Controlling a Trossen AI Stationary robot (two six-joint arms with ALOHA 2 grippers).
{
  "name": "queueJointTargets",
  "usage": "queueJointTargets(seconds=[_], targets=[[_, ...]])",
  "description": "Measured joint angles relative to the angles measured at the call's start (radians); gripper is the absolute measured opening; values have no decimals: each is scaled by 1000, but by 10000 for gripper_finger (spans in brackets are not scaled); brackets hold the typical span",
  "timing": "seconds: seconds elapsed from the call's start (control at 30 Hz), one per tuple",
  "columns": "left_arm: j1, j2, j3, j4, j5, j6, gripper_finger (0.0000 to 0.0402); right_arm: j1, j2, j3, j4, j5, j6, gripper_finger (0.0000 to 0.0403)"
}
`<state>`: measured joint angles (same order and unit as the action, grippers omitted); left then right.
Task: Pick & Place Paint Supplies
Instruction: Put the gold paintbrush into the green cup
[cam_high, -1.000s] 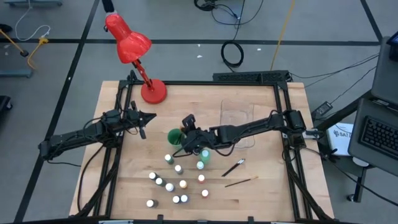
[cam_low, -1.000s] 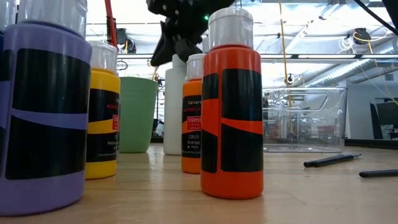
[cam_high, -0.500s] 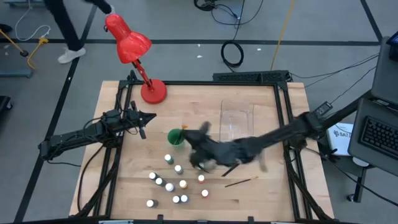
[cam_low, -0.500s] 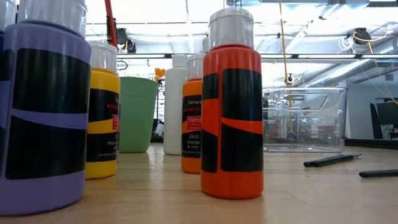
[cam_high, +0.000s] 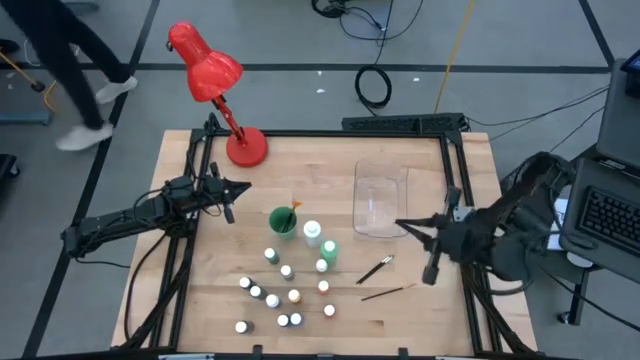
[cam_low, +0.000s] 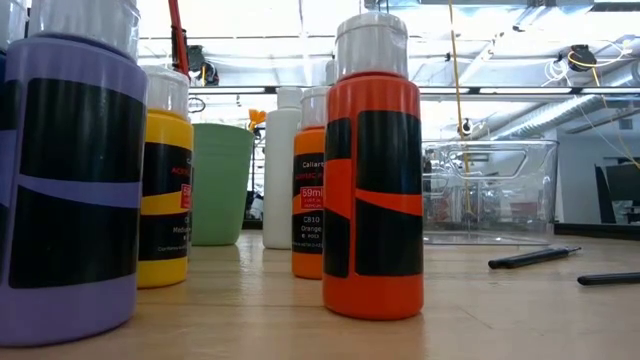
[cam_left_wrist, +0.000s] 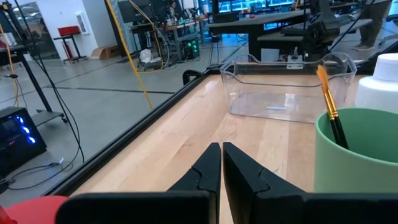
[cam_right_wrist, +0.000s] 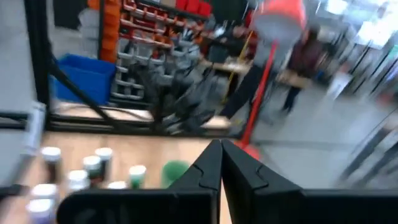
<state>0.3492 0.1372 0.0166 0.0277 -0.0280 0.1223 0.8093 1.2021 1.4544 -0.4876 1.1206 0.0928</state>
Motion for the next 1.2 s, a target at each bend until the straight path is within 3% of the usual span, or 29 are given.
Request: queueJointTargets(seconds=[0.07,0.17,0.27,0.4,0.5,0.63,1.2], targets=[[0,0,0,1,0,0,21,-9,-55,-136,41,-24,120,1],[0,0,0,1,0,0,21,-32,-122,-373,228,-115,134,1],[0,0,0,1,0,3,21,-47,-171,-643,627,-247,10,1],[0,0,0,1,0,4,21,-103,-179,-983,1331,-421,-167,1],[0,0,0,1,0,4,21,-142,-167,-1157,1532,-501,-163,1],[0,0,0,0,0,4,21,-180,-170,-1262,1627,-543,-139,1],[0,0,1,-16,1,-31,21,-187,-169,-1263,1480,-515,-298,2]])
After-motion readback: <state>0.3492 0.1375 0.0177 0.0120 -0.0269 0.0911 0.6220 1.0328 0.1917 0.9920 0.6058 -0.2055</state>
